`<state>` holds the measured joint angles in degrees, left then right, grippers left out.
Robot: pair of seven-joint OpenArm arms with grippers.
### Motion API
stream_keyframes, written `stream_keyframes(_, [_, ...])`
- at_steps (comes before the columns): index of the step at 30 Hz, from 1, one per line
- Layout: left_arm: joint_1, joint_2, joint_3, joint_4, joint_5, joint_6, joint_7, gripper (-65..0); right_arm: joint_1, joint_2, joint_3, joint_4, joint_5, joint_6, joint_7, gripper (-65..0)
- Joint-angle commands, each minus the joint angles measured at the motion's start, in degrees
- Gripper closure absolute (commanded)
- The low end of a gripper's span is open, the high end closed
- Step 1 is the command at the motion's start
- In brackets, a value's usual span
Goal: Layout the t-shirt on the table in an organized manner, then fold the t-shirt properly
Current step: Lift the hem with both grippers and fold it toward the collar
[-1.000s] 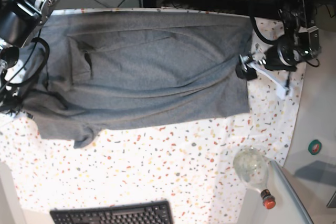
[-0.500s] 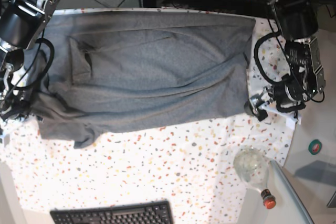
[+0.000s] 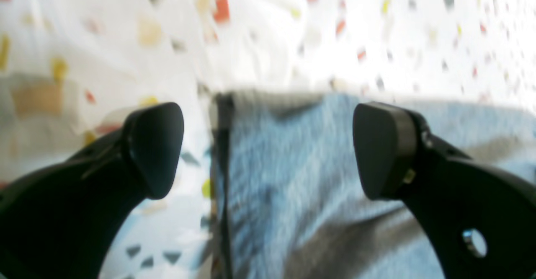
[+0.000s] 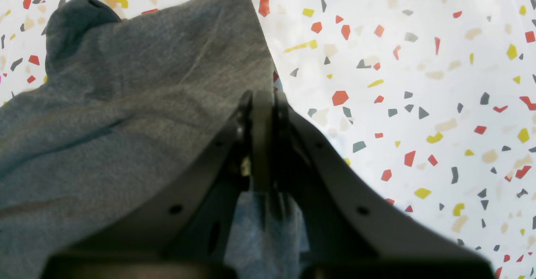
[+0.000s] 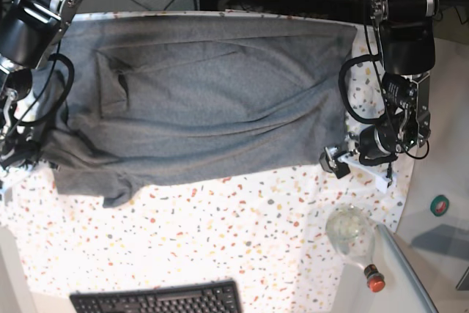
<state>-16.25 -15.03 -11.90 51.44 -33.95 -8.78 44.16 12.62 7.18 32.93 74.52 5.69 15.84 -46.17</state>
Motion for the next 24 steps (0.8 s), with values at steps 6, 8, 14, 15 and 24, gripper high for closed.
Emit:
stream_keyframes(6, [-1.0,-0.5,0.0,-2.7,-0.1,0.4,-0.5,-43.8,1.1,0.8,0.0,0.9,0.4,0.0,1.0,0.0])
stream_keyframes(8, [-0.9,-0.5,0.0,-2.8,-0.1,-0.9,-0.5,-29.9,1.1,0.8,0.0,0.9,0.4,0.0,1.0,0.0])
stream_keyframes(14, [-1.0,-0.6,0.0,-3.0,0.2,-4.3,-0.6,0.0,1.2,0.8,0.0,0.8,0.3,0.0,1.6,0.0])
stream_keyframes(15, [-1.0,-0.6,0.0,-2.8,0.2,-4.5,-0.6,0.0,1.1,0.8,-0.1,0.5,0.2,0.0,2.9,0.0])
stream_keyframes(24, [-3.2,-0.5,0.0,5.0,0.2,-4.7,-0.3,0.0,4.8,6.8,-0.4,-20.1,0.2,0.0,18.4,0.0])
